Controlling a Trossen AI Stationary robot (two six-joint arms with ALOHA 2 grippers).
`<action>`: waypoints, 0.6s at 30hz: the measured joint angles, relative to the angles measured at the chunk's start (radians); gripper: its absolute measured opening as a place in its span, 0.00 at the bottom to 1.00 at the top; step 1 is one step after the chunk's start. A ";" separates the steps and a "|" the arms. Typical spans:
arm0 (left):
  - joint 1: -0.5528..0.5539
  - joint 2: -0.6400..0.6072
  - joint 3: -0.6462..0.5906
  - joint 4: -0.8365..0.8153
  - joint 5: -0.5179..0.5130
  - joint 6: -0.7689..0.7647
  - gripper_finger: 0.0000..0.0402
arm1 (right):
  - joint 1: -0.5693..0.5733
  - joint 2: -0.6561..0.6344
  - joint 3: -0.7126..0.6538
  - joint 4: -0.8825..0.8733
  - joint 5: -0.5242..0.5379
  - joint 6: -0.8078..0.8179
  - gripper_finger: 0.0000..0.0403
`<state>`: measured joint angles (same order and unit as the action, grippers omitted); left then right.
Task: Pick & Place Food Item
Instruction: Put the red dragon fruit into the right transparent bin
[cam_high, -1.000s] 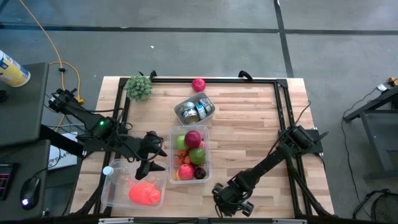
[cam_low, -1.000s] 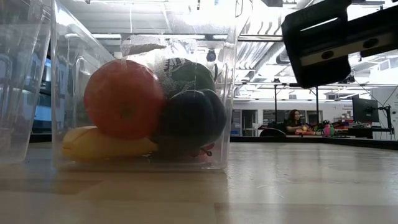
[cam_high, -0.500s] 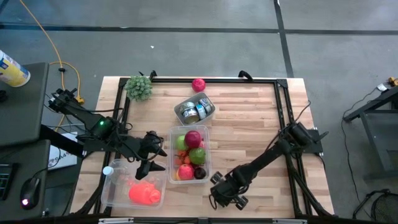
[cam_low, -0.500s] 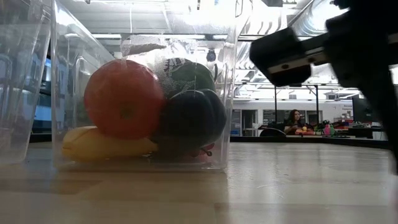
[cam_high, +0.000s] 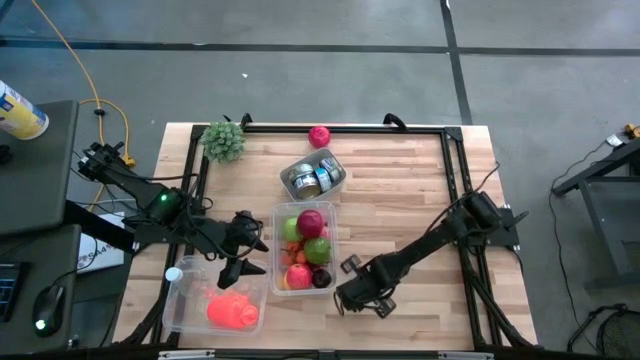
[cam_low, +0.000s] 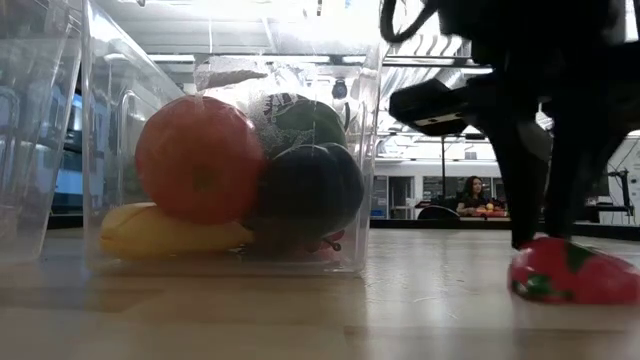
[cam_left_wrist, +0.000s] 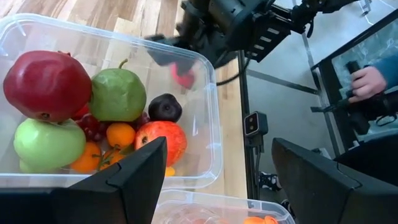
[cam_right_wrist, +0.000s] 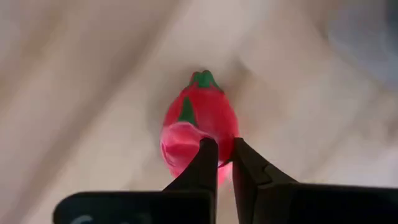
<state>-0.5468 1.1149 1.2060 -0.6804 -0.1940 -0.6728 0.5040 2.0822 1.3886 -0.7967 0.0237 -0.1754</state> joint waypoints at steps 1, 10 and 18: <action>0.000 0.000 0.000 0.000 0.000 0.000 0.70 | 0.000 -0.004 0.006 -0.033 0.022 0.005 0.01; 0.000 0.000 0.000 -0.001 0.019 0.000 0.70 | 0.011 -0.092 0.020 -0.359 0.081 0.110 0.01; 0.000 0.000 0.000 -0.001 0.069 0.000 0.70 | 0.018 -0.222 0.024 -0.528 0.163 0.293 0.00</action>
<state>-0.5468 1.1149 1.2060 -0.6811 -0.1245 -0.6724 0.5224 1.8597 1.4128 -1.3245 0.1870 0.1178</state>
